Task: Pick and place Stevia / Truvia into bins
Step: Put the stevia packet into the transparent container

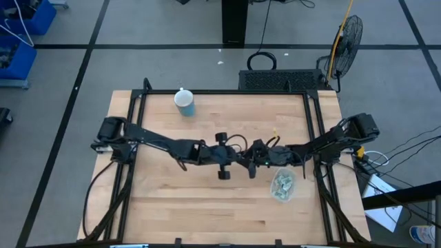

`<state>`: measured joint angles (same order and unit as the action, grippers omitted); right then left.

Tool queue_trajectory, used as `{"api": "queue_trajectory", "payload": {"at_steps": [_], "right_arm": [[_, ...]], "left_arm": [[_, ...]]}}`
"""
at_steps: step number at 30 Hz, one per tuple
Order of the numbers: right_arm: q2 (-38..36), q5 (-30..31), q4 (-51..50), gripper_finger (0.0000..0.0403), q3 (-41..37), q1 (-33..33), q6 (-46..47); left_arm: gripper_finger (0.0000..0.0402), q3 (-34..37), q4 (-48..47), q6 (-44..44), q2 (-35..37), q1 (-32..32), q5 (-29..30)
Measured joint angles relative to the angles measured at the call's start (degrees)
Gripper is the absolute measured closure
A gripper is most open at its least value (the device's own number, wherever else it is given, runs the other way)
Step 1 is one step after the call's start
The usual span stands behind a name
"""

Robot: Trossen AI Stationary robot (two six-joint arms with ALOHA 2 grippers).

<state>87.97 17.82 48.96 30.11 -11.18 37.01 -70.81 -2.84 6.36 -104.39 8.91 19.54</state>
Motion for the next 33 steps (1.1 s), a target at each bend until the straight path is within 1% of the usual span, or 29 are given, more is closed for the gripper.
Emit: {"api": "queue_trajectory", "payload": {"at_steps": [3,6,8,12,15,17,19,22,27,31,33], "right_arm": [[-0.3,0.4,-0.6,0.0259,-0.1,0.0,0.5],[-0.4,1.7,-4.0,0.0271,0.0,0.1,1.1],[-0.2,2.1,-5.9,0.0283,0.0,0.2,0.8],[-0.4,4.7,-4.9,0.0320,0.1,0.3,-0.8],[-0.3,4.7,-3.9,0.0355,0.0,0.3,-3.3],[-0.4,4.7,-3.7,0.0380,0.0,0.3,-4.5],[-0.3,4.6,-4.6,0.0395,0.0,0.3,-6.4],[-0.3,4.2,-4.6,0.0392,0.0,-0.1,-7.6],[-0.3,-1.8,-5.7,0.0397,0.0,-0.2,-8.0],[-0.3,-4.9,-6.9,0.0397,0.0,-0.4,-7.0],[-1.1,-6.1,-10.8,0.0397,0.0,-1.0,-6.1]], "left_arm": [[0.0382,-1.7,-0.7,2.0,-1.1,0.0,0.3],[0.0394,-1.9,-0.3,2.8,-1.0,0.0,0.2],[0.0394,-1.9,-0.4,2.7,-0.2,0.0,0.1],[0.0370,-1.9,0.0,2.6,1.1,0.0,-0.6],[0.0350,-1.9,-1.7,2.5,0.9,0.0,-2.8],[0.0339,-1.9,-2.6,2.3,1.0,0.0,-3.0],[0.0330,-1.9,-4.2,1.7,1.0,0.0,-3.0],[0.0318,-1.9,-6.8,0.6,0.9,0.0,-2.3],[0.0299,-1.9,-8.1,-0.8,1.0,0.0,3.1],[0.0277,-1.9,-9.3,-1.2,1.0,0.0,3.5],[0.0267,-1.9,-10.7,-1.4,1.0,0.0,4.0]]}}
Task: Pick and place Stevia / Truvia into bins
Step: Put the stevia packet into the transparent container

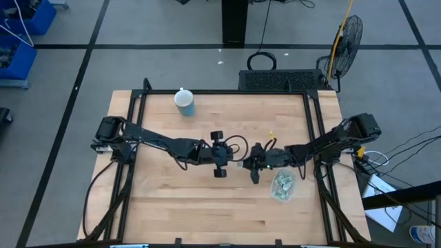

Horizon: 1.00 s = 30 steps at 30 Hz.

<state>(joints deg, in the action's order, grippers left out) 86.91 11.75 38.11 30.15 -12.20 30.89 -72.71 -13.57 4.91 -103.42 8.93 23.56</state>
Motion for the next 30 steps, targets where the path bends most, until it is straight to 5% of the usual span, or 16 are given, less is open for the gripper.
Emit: {"api": "queue_trajectory", "payload": {"at_steps": [11,17,25,30], "right_arm": [[-23.0,-1.8,-43.7,0.0400,-0.1,-11.3,9.0],[-31.9,-11.0,-64.7,0.0397,0.0,-20.3,14.0],[-31.6,-7.6,-69.1,0.0392,0.0,-24.0,16.2],[-29.4,-7.4,-69.1,0.0355,0.0,-23.5,15.8]], "left_arm": [[0.0261,0.0,-10.7,-5.5,0.0,0.0,4.0],[0.0261,0.0,-10.7,-5.6,0.0,-0.1,3.9],[0.0261,0.0,-9.9,-5.8,0.0,-0.9,3.9],[0.0261,0.0,-9.9,-7.3,0.0,-1.2,3.9]]}}
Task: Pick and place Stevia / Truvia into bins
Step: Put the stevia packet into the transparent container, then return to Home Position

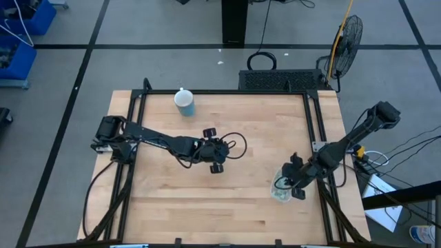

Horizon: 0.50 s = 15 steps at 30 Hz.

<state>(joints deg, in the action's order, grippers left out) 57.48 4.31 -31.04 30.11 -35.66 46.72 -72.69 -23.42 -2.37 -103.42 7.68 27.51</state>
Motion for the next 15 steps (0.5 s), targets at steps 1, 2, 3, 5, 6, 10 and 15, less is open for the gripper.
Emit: {"api": "queue_trajectory", "payload": {"at_steps": [1,2,3,5,6,10,15], "right_arm": [[0.5,-0.1,0.2,0.0345,0.0,0.0,0.0],[1.0,-0.4,0.2,0.0336,0.0,0.0,-0.6],[1.3,-1.1,0.1,0.0327,0.0,0.0,-1.8],[1.5,-1.0,0.1,0.0312,0.0,0.1,-4.8],[1.4,-0.2,0.1,0.0307,0.0,0.1,-5.7],[-0.7,2.5,-0.8,0.0300,0.4,1.1,-8.2],[-6.6,3.1,-7.7,0.0306,4.2,1.9,-12.0]], "left_arm": [[0.0261,0.0,0.0,-0.6,0.0,0.0,0.0],[0.0261,0.0,0.0,-1.4,0.0,0.0,0.0],[0.0261,0.0,0.0,-1.6,0.0,0.0,0.0],[0.0261,0.0,-0.4,-0.9,0.0,0.0,-0.4],[0.0261,0.0,-0.8,-0.7,0.0,0.0,-0.4],[0.0261,0.1,-2.7,-0.5,2.5,0.0,-0.4],[0.0261,0.1,-10.4,-1.2,12.7,0.0,-0.5]]}}
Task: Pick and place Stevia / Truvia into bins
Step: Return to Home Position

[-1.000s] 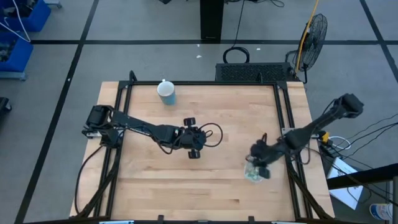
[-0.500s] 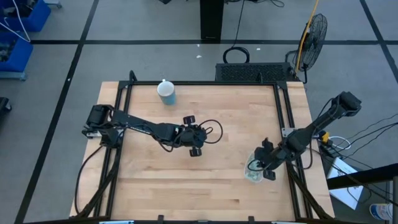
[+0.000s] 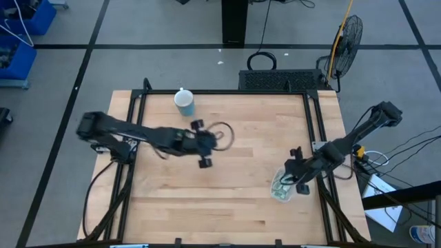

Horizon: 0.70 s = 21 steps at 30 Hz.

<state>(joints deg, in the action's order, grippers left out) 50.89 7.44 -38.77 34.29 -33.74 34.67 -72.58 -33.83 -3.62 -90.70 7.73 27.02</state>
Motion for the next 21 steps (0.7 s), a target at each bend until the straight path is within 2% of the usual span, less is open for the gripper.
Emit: {"api": "queue_trajectory", "payload": {"at_steps": [6,8,10,13,17,21], "right_arm": [[-9.9,1.8,-3.7,0.0308,1.8,0.0,-12.4],[-12.7,2.1,-3.8,0.0308,1.8,0.0,-12.3],[-15.3,3.8,-2.5,0.0308,1.8,0.0,-12.4],[-19.0,7.1,-0.4,0.0311,1.8,0.0,-17.7],[-25.1,9.2,2.6,0.0317,1.7,0.0,-24.3],[-31.5,7.2,4.5,0.0324,1.5,0.0,-25.3]], "left_arm": [[0.0261,-0.1,-13.3,-3.2,16.0,0.0,-1.5],[0.0261,0.1,-16.9,-6.2,20.6,0.0,-1.4],[0.0261,0.7,-18.9,-8.5,25.6,-0.2,-1.2],[0.0261,2.6,-19.6,-10.5,33.0,-0.7,-1.6],[0.0261,9.1,-18.1,-13.0,42.9,-0.7,-3.1],[0.0261,22.0,-10.2,-15.0,53.0,-0.1,-3.5]]}}
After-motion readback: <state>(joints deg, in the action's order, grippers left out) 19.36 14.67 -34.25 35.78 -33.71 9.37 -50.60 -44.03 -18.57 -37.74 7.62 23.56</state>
